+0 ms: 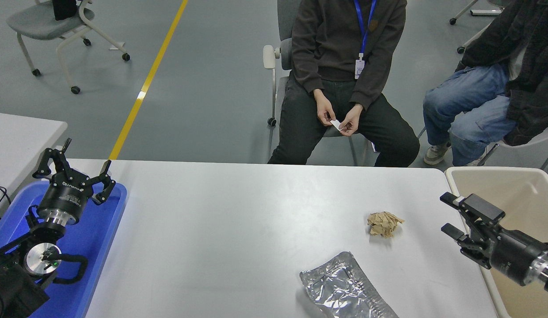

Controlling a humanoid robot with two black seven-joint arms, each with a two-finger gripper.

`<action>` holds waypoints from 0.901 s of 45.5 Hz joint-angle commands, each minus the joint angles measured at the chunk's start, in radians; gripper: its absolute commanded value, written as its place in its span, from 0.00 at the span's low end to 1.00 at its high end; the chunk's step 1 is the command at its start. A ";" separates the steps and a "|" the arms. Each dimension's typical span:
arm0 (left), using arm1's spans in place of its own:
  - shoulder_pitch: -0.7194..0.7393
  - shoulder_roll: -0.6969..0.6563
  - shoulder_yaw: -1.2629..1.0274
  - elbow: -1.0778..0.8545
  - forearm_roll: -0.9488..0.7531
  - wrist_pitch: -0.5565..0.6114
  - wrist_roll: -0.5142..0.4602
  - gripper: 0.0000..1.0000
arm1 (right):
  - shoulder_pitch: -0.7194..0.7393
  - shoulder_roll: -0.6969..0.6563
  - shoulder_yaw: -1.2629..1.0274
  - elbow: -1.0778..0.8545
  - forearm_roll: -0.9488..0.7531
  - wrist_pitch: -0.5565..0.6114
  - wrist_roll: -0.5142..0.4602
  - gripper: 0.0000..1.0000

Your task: Clean the table surface

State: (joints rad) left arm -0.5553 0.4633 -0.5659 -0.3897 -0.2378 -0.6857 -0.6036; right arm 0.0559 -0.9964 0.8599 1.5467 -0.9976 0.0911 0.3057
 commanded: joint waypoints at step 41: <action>0.000 0.000 0.000 0.000 0.000 0.000 0.001 1.00 | 0.829 0.194 -0.998 -0.072 -0.678 0.016 -0.120 0.99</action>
State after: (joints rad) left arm -0.5554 0.4633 -0.5661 -0.3899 -0.2379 -0.6857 -0.6041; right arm 0.7771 -0.9110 0.0421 1.5775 -1.6289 0.1031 0.1904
